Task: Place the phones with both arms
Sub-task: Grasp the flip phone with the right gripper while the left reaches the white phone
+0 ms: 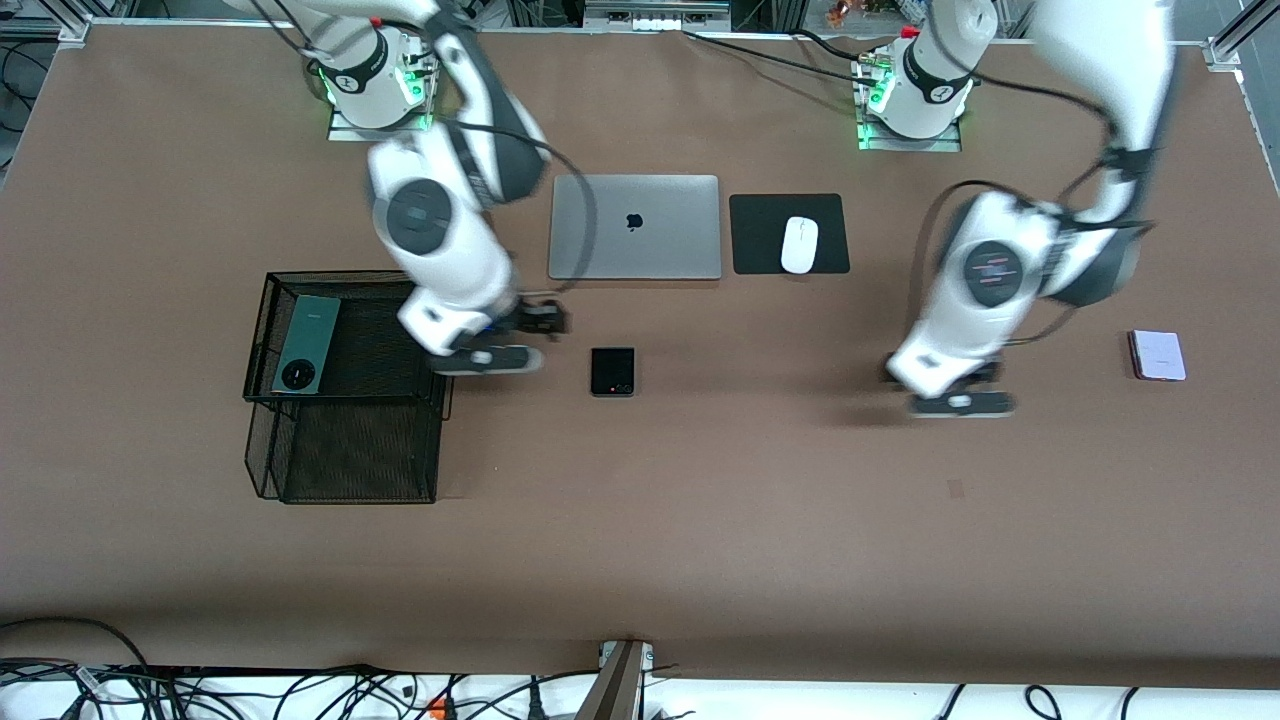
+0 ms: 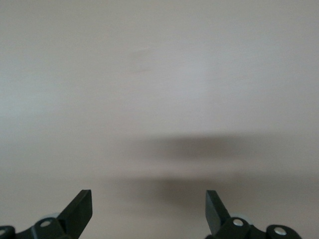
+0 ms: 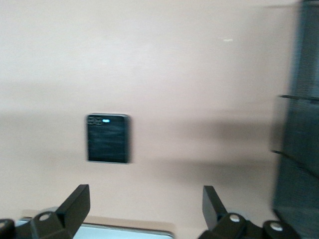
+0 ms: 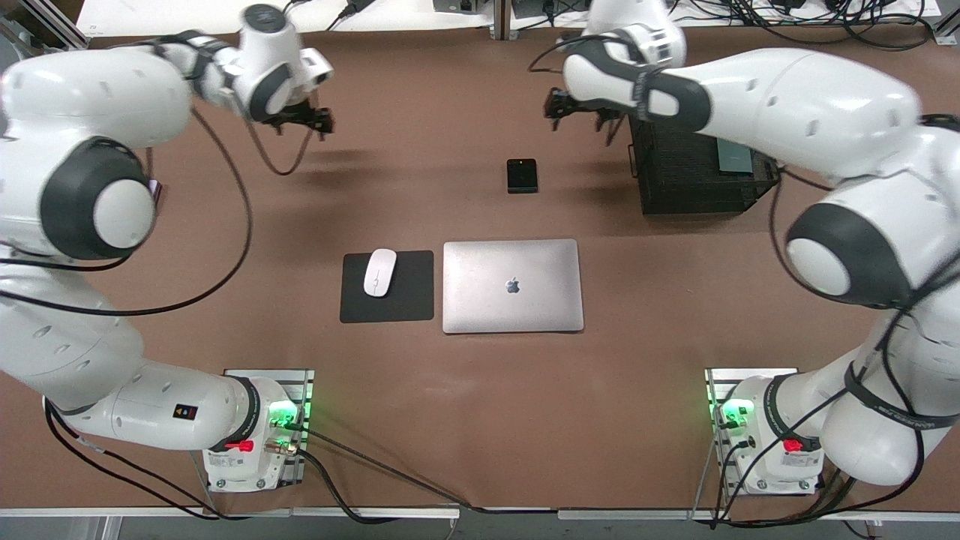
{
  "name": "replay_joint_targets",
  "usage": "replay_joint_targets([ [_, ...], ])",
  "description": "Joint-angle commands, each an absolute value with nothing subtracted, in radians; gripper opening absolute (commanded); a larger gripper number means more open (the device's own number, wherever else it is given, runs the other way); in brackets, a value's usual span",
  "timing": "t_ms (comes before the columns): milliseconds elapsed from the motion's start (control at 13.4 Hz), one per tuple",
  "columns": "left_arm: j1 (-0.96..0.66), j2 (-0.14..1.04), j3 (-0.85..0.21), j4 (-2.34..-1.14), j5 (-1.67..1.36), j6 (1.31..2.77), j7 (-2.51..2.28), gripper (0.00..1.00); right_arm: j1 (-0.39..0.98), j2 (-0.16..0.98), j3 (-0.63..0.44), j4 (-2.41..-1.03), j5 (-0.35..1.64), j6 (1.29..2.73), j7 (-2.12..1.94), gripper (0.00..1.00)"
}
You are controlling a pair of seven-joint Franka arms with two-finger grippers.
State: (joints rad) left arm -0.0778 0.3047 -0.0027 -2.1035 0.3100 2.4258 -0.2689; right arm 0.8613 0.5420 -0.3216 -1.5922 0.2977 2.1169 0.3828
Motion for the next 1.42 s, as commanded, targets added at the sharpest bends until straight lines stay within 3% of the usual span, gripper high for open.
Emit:
replay_joint_targets([
  [0,0.091,0.255,-0.028,-2.187,0.405,2.506,-0.152,1.0,0.876,0.682,-0.319,-1.489,0.325,2.106,0.388,1.0],
  [374,0.395,0.308,-0.037,-2.197,0.42,2.706,0.104,1.0,0.943,0.816,-0.311,-1.483,0.33,2.34,0.508,1.0],
  [748,0.578,0.368,-0.072,-2.188,0.407,2.738,0.19,1.0,0.96,0.857,-0.311,-1.48,0.31,2.401,0.503,1.0],
  [1122,0.949,0.512,-0.334,-2.122,0.382,2.737,0.3,1.0,0.963,0.867,-0.307,-1.482,0.275,2.404,0.5,1.0],
  [1347,1.026,0.552,-0.374,-2.1,0.383,2.735,0.367,1.0,0.963,0.865,-0.307,-1.482,0.232,2.396,0.502,1.0],
])
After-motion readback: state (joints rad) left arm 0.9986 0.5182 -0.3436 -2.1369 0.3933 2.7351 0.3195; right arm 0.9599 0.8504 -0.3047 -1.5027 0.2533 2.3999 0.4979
